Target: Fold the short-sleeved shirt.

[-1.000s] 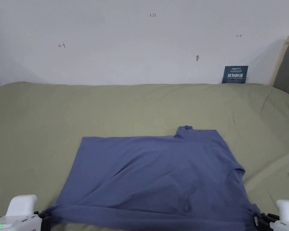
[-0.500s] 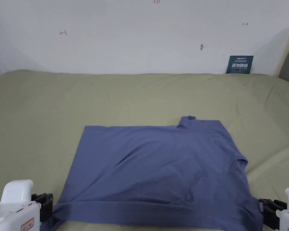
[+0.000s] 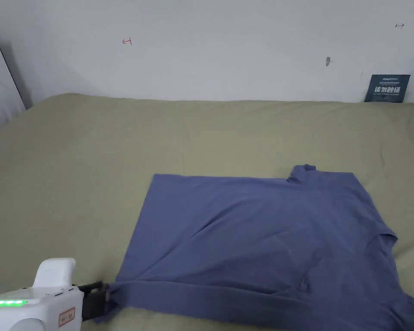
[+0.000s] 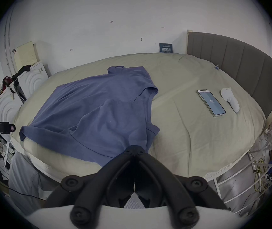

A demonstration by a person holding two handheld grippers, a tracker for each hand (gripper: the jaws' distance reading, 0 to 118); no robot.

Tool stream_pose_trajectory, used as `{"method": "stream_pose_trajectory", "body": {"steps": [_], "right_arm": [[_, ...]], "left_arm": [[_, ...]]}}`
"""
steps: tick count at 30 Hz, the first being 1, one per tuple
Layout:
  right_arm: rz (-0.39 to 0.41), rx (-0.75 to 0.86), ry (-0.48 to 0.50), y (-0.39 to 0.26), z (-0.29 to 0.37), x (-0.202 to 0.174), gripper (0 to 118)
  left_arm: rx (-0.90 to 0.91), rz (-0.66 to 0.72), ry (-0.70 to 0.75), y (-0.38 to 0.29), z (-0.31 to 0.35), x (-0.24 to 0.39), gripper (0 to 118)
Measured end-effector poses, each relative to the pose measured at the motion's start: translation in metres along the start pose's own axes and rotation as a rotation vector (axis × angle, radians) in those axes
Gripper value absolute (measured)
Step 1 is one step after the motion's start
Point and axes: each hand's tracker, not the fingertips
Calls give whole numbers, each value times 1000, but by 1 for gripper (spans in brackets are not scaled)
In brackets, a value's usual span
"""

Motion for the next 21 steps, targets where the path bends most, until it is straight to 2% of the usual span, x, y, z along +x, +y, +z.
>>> {"method": "stream_pose_trajectory", "body": {"steps": [1,4,8,9,10,12,13,14,16,19,20,21], "right_arm": [[-13,-5,4,0,0,1,2],[-31,-12,12,-2,-1,3,2],[-17,-40,10,-9,-9,2,2],[-19,-48,11,-10,-11,3,2],[-24,-55,8,-12,-13,4,2],[-28,-64,9,-13,-14,4,2],[-27,-65,10,-13,-13,4,2],[-28,-65,11,-14,-14,4,2],[-26,-68,18,-12,-14,5,7],[-42,-95,47,-8,-18,7,100],[-41,-88,44,-9,-19,6,111],[-37,-79,50,-9,-19,6,108]], "left_arm": [[-8,3,-3,-2,-5,-1,118],[-39,-19,1,-3,-19,-1,118],[-96,-33,21,-4,-49,-4,118],[-109,-40,30,-3,-54,-4,112],[-108,-34,27,-3,-57,-6,97],[-115,11,1,-3,-55,-7,36],[-117,26,-26,-2,-54,-7,14],[-125,23,-28,-2,-54,-5,5],[-128,-26,-10,-1,-53,1,4],[-126,-30,-12,1,-52,2,4],[-125,-22,-15,1,-52,2,4],[-125,-18,-15,2,-52,2,4]]}}
